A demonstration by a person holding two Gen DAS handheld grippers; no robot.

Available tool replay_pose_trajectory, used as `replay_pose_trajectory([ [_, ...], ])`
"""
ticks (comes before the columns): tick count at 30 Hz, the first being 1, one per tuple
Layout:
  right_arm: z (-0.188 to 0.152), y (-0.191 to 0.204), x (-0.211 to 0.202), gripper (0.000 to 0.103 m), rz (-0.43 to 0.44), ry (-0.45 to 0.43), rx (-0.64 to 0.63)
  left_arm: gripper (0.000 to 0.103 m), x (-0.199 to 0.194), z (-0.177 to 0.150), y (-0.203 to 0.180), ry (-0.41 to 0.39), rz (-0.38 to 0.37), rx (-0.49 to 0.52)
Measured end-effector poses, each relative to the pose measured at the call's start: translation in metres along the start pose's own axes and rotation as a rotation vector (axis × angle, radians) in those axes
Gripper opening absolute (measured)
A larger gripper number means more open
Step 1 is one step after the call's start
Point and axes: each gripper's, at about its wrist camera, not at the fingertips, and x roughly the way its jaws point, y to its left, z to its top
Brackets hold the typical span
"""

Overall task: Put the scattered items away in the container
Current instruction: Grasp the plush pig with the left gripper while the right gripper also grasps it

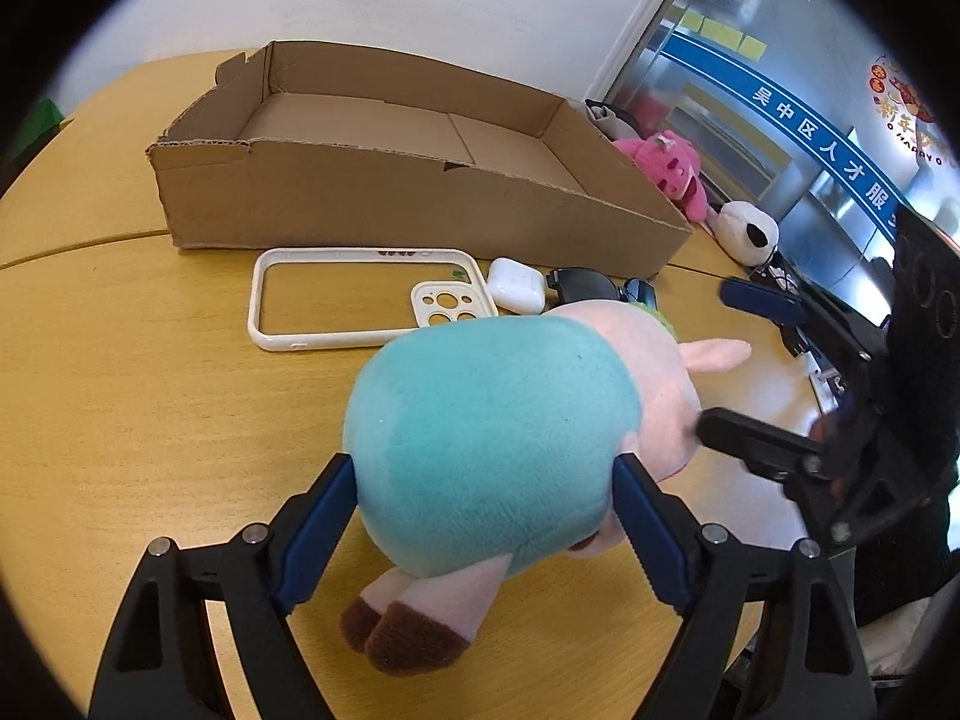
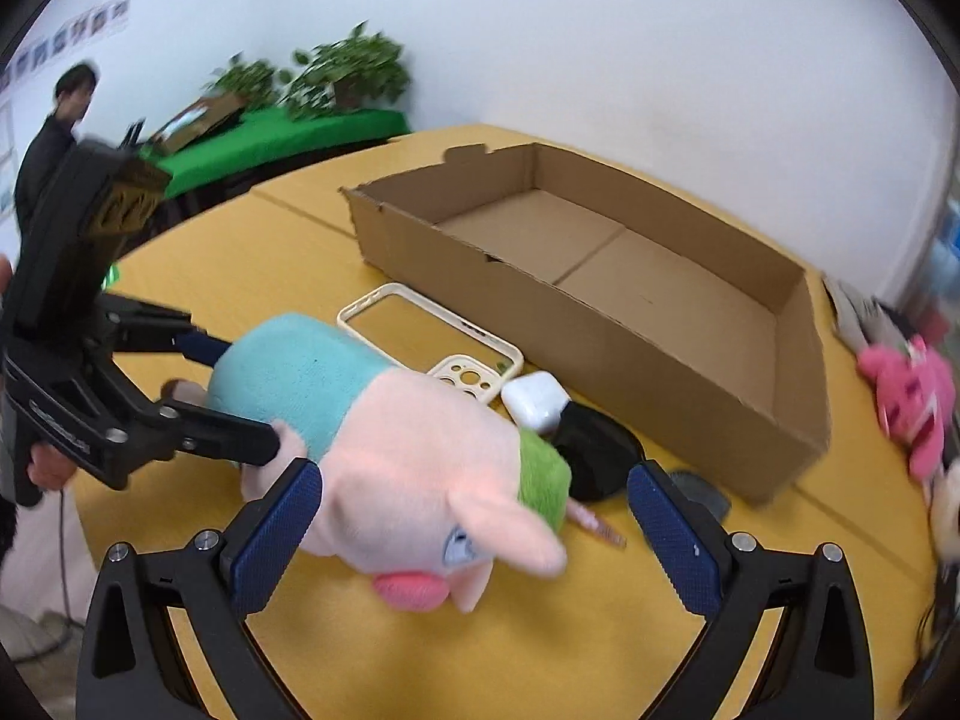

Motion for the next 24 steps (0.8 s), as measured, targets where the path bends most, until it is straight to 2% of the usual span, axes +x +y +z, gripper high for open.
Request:
replay_pose_trajectory([
  [1, -0.001, 0.002, 0.006, 0.098, 0.019, 0.016, -0.009, 0.085, 0.000, 0.001, 0.001, 0.002, -0.003, -0.002],
  [3, -0.006, 0.006, 0.012, 0.080, 0.108, 0.032, 0.016, 0.085, 0.001, 0.003, 0.002, 0.003, -0.001, -0.004],
  [7, -0.016, 0.020, 0.010, 0.078, 0.055, 0.019, 0.038, 0.085, 0.000, 0.012, 0.002, -0.010, 0.032, 0.009],
  [9, -0.022, 0.028, 0.007, 0.073, 0.057, 0.038, 0.040, 0.081, -0.002, 0.019, 0.005, -0.029, 0.073, -0.007],
  [12, -0.029, 0.045, -0.008, 0.069, 0.139, 0.046, 0.040, 0.076, -0.003, 0.028, 0.014, -0.045, 0.102, -0.051],
  [15, -0.034, 0.060, -0.016, 0.068, 0.226, 0.053, 0.048, 0.070, -0.002, 0.031, 0.011, -0.055, 0.090, -0.043],
  [17, -0.036, 0.060, -0.018, 0.068, 0.241, 0.050, 0.080, 0.070, -0.002, 0.030, 0.009, -0.060, 0.094, -0.035],
  [19, -0.036, 0.051, -0.021, 0.071, 0.204, 0.035, 0.133, 0.070, -0.002, 0.030, 0.012, -0.055, 0.083, -0.053],
  [22, -0.030, 0.035, -0.028, 0.090, 0.154, -0.001, 0.204, 0.072, -0.002, 0.031, 0.019, -0.047, 0.044, -0.098],
  [23, -0.028, 0.031, -0.028, 0.097, 0.146, -0.009, 0.218, 0.076, -0.001, 0.031, 0.020, -0.044, 0.034, -0.108],
  [24, -0.025, 0.028, -0.026, 0.097, 0.142, -0.010, 0.219, 0.080, 0.000, 0.032, 0.020, -0.042, 0.022, -0.114],
])
